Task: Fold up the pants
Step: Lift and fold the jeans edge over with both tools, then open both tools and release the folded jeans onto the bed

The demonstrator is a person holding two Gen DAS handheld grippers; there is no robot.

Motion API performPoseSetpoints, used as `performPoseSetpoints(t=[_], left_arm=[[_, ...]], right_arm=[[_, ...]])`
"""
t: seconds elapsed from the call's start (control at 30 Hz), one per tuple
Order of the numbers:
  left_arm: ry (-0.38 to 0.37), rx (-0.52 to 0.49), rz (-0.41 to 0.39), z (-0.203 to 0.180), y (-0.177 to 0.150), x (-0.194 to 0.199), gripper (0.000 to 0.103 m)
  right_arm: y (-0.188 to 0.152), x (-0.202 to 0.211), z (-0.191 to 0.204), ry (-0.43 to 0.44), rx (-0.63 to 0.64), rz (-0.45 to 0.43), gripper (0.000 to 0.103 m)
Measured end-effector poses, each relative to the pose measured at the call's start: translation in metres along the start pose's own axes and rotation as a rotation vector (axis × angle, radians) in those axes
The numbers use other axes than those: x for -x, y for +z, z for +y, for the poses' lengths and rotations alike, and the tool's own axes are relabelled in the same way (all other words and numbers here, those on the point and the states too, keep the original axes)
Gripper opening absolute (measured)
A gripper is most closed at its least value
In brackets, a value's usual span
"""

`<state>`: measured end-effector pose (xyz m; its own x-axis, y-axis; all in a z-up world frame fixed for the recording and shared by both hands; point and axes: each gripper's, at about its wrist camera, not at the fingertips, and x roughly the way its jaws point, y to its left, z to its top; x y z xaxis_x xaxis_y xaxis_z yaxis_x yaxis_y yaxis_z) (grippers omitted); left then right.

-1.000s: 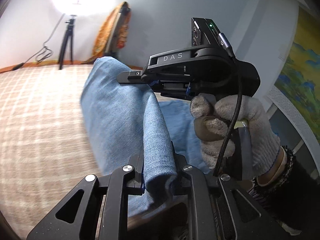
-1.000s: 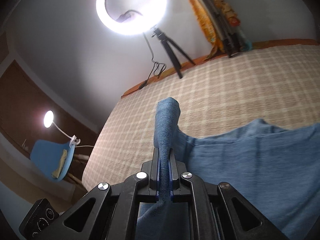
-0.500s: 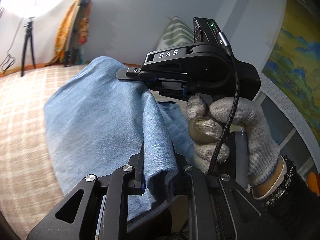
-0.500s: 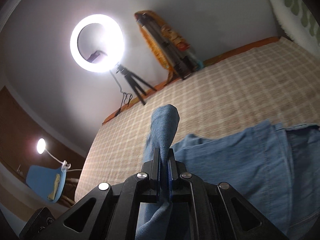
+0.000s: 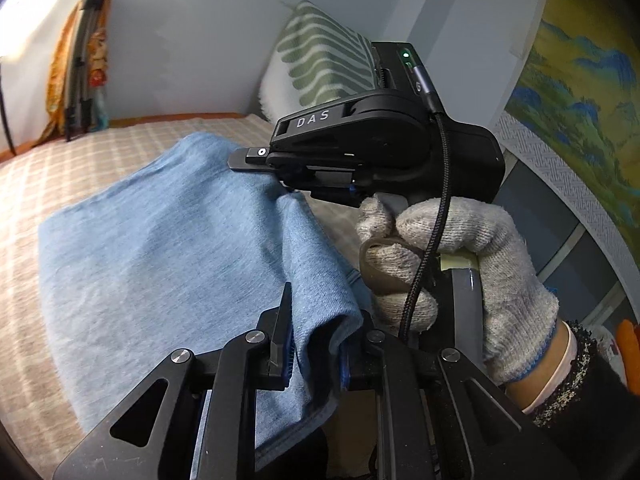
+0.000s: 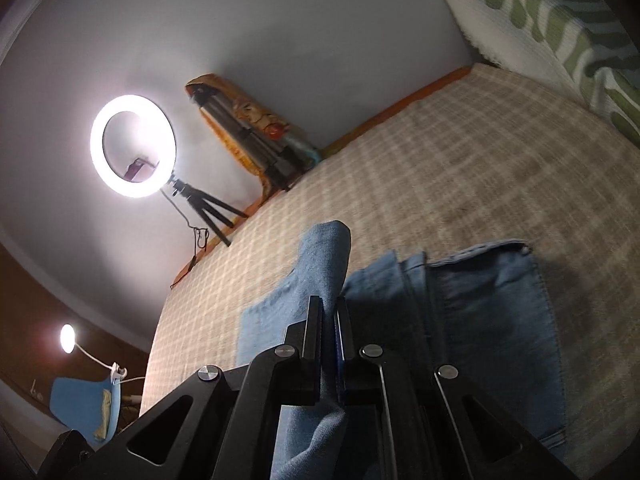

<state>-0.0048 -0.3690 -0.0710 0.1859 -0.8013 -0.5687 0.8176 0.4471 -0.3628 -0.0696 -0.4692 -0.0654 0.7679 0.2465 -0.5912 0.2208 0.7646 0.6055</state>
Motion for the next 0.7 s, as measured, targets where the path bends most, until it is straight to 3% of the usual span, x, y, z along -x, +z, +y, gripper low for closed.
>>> performPoseSetpoints(t=[0.27,0.43,0.7], left_arm=[[-0.010,-0.039,0.019,-0.014,-0.002,-0.010,0.015],[-0.018,-0.013,0.071,-0.011,-0.008,-0.023,0.015],[-0.049,-0.054,0.099,-0.017,-0.029,-0.028,0.032]], right_arm=[[0.009,0.011,-0.025,0.002,-0.046,-0.028,0.002],[0.007,0.003,-0.039,-0.044,-0.052,-0.009,0.001],[0.010,0.009,-0.051,-0.114,-0.026,-0.022,0.000]])
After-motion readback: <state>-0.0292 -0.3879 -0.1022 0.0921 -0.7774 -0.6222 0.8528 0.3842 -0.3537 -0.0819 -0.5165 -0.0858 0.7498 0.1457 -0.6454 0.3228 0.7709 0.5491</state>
